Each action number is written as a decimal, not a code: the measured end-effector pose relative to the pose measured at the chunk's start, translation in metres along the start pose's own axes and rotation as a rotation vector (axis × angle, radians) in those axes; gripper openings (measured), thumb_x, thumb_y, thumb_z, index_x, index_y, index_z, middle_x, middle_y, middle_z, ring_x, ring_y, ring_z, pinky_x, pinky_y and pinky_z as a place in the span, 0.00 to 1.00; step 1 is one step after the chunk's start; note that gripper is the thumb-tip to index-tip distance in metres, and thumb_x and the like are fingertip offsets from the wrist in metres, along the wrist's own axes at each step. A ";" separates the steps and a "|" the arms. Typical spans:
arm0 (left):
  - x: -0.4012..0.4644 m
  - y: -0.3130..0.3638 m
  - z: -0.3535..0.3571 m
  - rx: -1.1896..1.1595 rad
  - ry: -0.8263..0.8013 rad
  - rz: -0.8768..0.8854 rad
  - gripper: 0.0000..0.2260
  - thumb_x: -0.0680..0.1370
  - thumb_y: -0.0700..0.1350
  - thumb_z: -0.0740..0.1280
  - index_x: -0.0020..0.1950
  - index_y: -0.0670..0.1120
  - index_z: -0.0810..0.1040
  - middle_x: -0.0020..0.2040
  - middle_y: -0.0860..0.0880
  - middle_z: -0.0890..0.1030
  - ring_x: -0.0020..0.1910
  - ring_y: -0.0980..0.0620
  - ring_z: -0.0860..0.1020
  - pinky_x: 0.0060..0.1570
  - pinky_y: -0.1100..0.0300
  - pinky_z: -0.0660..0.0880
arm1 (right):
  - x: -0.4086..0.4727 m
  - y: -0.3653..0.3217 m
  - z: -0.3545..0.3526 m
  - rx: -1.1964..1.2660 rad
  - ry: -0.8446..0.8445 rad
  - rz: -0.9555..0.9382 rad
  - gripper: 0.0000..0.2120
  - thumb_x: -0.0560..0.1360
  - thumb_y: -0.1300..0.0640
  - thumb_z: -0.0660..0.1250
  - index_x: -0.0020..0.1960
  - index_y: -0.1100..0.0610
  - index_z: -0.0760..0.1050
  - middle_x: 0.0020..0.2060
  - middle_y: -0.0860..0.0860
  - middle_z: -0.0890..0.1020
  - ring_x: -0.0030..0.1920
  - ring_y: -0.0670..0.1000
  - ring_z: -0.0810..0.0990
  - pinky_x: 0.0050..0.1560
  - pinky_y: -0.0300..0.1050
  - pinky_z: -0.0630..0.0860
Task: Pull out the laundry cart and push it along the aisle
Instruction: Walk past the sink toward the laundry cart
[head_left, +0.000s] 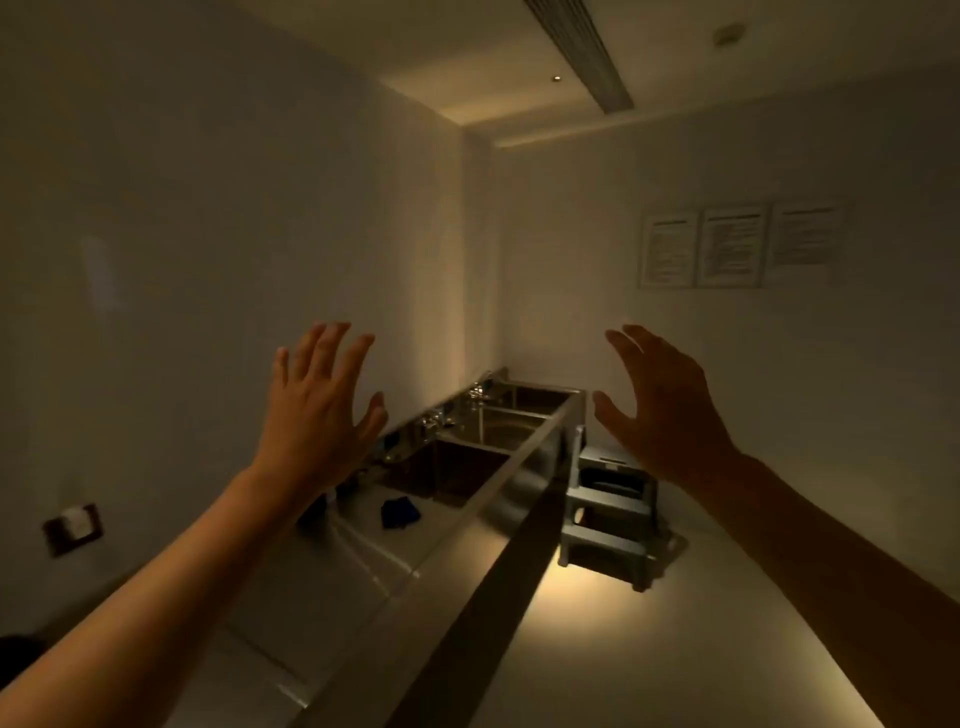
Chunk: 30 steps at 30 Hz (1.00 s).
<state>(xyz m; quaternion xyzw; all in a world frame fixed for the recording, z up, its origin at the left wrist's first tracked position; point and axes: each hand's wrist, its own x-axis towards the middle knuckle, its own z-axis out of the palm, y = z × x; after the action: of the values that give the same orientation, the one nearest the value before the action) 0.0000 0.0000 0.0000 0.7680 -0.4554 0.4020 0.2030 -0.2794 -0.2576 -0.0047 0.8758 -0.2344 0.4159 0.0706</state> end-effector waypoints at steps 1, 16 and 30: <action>0.003 0.004 0.006 -0.025 -0.024 0.007 0.31 0.79 0.62 0.54 0.80 0.50 0.61 0.80 0.43 0.61 0.81 0.39 0.58 0.76 0.33 0.59 | -0.002 0.003 -0.002 -0.014 -0.002 0.014 0.33 0.79 0.40 0.61 0.79 0.50 0.56 0.79 0.53 0.62 0.78 0.55 0.62 0.77 0.60 0.61; 0.036 0.061 0.069 -0.275 -0.030 0.180 0.33 0.78 0.63 0.54 0.80 0.50 0.60 0.82 0.44 0.59 0.82 0.40 0.55 0.77 0.34 0.57 | -0.047 0.034 -0.048 -0.274 -0.005 0.243 0.33 0.79 0.39 0.60 0.79 0.52 0.58 0.78 0.53 0.64 0.78 0.56 0.63 0.75 0.62 0.65; 0.044 0.123 0.088 -0.474 -0.063 0.249 0.32 0.78 0.61 0.57 0.81 0.50 0.60 0.82 0.44 0.58 0.82 0.41 0.54 0.78 0.33 0.55 | -0.093 0.047 -0.101 -0.415 -0.010 0.362 0.33 0.79 0.40 0.60 0.79 0.53 0.58 0.78 0.53 0.63 0.77 0.55 0.64 0.75 0.61 0.64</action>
<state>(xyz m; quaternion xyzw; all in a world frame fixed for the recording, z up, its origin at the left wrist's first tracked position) -0.0561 -0.1450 -0.0243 0.6493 -0.6337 0.2820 0.3119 -0.4222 -0.2340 -0.0133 0.7886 -0.4677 0.3603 0.1719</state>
